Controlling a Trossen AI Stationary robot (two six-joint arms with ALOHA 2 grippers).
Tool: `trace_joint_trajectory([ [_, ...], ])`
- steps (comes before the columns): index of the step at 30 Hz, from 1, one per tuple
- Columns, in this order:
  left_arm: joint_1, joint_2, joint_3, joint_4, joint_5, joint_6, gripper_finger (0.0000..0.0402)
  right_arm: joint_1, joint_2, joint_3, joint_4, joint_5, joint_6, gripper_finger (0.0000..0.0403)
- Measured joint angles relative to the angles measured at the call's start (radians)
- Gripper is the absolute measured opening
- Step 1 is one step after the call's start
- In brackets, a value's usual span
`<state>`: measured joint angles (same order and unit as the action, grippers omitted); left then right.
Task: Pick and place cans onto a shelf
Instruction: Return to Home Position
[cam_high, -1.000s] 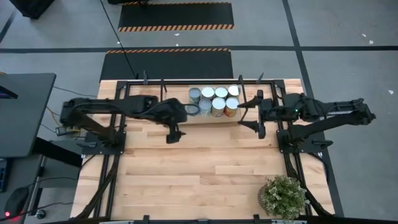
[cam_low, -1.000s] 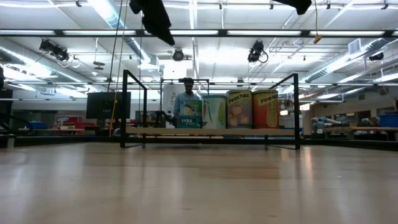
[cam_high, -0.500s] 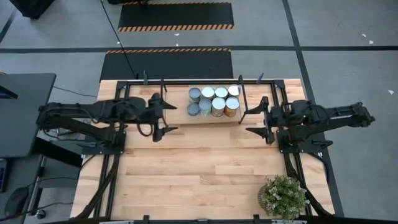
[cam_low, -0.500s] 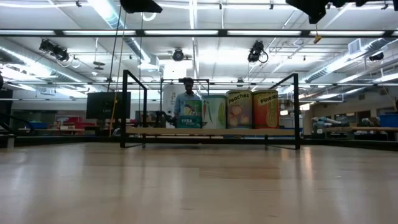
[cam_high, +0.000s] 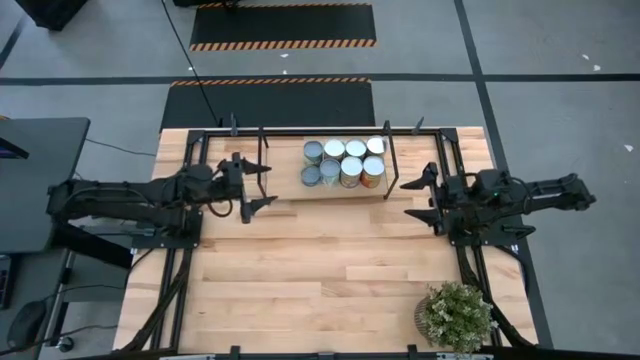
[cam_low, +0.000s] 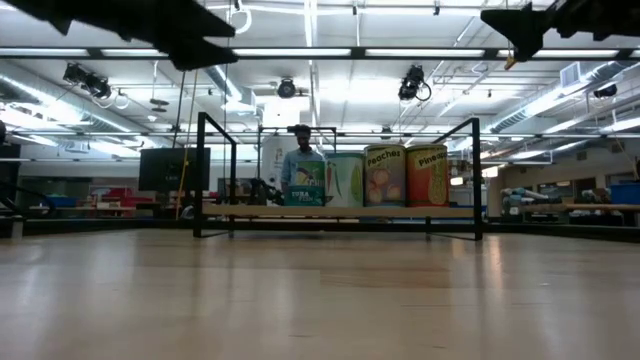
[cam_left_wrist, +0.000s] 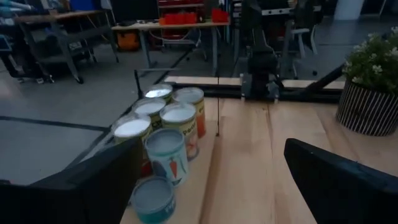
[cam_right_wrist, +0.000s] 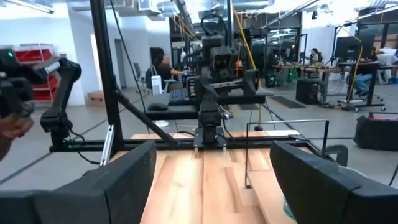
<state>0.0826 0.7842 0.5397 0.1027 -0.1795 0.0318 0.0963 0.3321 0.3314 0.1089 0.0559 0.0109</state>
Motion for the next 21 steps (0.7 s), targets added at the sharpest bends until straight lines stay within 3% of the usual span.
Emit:
trace_joint_trajectory([
  [10, 0.000, -0.263, -0.207, 0.065, 0.000, -0.030, 0.0399, 0.000, -0.137, -0.034, -0.040, 0.001, 0.031, 0.0322],
  [15, 0.000, -0.392, -0.277, 0.066, 0.000, -0.046, 0.0399, 0.000, -0.188, -0.070, -0.057, 0.063, 0.039, 0.0322],
  [21, 0.000, -0.508, -0.355, 0.061, -0.086, -0.039, 0.0399, 0.000, -0.247, -0.121, -0.081, 0.100, 0.029, 0.0322],
])
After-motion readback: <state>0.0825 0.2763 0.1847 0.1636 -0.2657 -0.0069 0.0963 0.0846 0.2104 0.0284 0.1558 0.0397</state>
